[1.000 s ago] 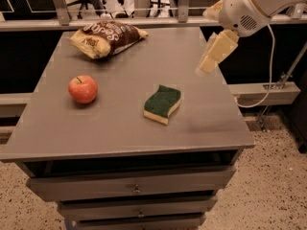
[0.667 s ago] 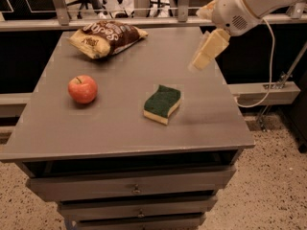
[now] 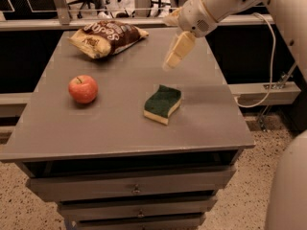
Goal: Move apple near sponge
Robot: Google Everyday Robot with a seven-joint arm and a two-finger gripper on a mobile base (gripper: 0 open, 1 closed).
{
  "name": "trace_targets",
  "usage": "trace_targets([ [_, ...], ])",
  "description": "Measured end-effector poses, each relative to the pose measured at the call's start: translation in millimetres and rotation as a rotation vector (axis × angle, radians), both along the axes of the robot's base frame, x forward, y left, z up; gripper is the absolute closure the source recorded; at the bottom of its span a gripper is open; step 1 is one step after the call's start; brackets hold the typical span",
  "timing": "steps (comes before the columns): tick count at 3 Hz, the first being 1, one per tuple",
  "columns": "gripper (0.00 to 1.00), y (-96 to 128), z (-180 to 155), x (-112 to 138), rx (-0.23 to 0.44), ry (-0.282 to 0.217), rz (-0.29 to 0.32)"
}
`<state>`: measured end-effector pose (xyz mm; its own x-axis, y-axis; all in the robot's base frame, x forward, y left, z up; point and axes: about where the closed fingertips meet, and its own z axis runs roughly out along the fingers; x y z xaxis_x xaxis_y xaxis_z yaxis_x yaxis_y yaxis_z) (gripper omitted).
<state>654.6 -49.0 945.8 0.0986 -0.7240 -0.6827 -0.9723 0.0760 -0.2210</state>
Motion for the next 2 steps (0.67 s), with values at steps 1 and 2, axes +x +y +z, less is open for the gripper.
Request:
trace_targets([
  [1,0.0,33,-18,-7,0.015,0.043,0.135],
  [2,0.0,65,-37,-24,0.037,0.081,0.291],
])
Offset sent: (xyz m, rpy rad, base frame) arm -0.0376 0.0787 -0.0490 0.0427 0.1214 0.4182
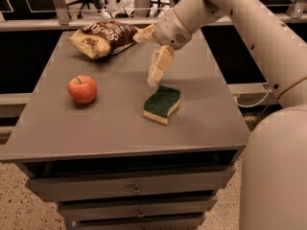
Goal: Move apple near sponge
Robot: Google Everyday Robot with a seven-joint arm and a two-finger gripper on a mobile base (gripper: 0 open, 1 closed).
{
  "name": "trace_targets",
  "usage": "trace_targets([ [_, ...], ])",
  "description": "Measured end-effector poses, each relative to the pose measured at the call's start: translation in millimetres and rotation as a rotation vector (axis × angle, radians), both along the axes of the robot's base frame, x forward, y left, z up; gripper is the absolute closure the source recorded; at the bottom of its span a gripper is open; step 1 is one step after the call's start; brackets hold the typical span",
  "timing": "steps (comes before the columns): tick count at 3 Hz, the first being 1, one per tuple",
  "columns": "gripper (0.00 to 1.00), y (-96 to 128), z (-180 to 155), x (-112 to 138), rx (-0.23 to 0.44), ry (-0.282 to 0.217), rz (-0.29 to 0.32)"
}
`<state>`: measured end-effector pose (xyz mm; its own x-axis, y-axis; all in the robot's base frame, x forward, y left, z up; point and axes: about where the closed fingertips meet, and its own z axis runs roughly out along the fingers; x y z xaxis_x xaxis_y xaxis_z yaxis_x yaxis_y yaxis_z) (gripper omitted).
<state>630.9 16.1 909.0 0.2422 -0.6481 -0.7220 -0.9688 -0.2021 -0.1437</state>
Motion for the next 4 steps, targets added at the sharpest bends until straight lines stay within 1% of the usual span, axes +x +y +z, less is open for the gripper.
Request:
trace_targets([
  [1,0.0,20,-4,-9,0.028,-0.002,0.048],
  [2,0.0,37,-11,-16,0.047,0.002,0.001],
  [3,0.0,55,-16,-18,0.086,0.023,-0.057],
  [4,0.0,74,-19,-18,0.115,0.044,-0.132],
])
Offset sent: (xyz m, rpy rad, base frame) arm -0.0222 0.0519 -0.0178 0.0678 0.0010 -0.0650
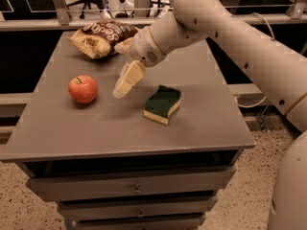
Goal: Move apple near sponge
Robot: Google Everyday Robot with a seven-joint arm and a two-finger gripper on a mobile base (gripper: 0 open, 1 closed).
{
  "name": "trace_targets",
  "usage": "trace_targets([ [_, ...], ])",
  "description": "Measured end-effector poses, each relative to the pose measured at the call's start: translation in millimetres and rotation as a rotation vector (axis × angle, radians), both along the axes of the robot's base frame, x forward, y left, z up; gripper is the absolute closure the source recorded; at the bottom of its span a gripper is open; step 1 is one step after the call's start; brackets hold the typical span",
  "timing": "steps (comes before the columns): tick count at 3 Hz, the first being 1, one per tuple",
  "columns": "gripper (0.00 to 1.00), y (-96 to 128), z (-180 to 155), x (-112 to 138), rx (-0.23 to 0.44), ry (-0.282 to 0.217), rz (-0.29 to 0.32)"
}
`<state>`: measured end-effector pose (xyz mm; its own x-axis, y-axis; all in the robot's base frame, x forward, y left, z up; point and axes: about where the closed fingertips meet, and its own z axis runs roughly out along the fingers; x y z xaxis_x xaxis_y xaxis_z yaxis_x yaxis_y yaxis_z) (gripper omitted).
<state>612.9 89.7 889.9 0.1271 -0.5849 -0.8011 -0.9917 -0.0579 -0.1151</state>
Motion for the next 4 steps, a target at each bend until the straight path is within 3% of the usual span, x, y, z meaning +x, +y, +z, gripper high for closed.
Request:
trace_targets([
  [1,0.0,10,-3,-1,0.003,0.009,-0.027],
  [4,0.04,62,-29,-26,-0.018,0.029,0.125],
])
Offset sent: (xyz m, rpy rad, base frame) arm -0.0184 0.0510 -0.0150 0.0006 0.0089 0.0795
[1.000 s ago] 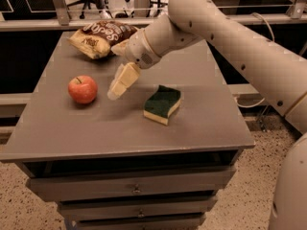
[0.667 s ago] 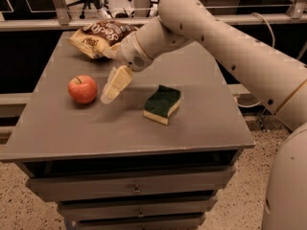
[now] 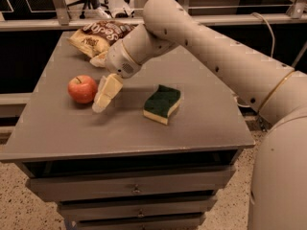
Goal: Move apple near sponge
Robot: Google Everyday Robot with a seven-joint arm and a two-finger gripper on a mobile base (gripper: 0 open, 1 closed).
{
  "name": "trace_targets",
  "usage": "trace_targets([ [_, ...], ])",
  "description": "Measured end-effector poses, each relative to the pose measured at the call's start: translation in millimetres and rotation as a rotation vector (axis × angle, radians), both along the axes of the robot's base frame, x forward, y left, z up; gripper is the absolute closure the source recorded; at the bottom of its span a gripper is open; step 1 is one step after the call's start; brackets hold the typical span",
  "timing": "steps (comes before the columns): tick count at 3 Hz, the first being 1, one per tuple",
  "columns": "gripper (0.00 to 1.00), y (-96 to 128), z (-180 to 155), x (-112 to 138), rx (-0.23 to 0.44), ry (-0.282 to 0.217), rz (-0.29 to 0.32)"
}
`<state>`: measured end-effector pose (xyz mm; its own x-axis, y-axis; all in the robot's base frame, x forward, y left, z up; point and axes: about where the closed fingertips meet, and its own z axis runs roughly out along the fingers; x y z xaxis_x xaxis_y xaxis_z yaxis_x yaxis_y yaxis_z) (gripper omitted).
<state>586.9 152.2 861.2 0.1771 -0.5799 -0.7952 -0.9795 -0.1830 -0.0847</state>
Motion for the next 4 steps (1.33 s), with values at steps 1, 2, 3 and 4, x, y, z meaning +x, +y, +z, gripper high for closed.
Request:
trace_targets([
  [1,0.26,8,-5,-3,-0.006,0.007,0.022],
  [2,0.57,11,-12,0,-0.035,0.023,0.016],
  [3,0.8,7,-16,2,-0.063,0.037,0.001],
  [4,1.0,-2,-5,14,-0.044,0.034,-0.057],
])
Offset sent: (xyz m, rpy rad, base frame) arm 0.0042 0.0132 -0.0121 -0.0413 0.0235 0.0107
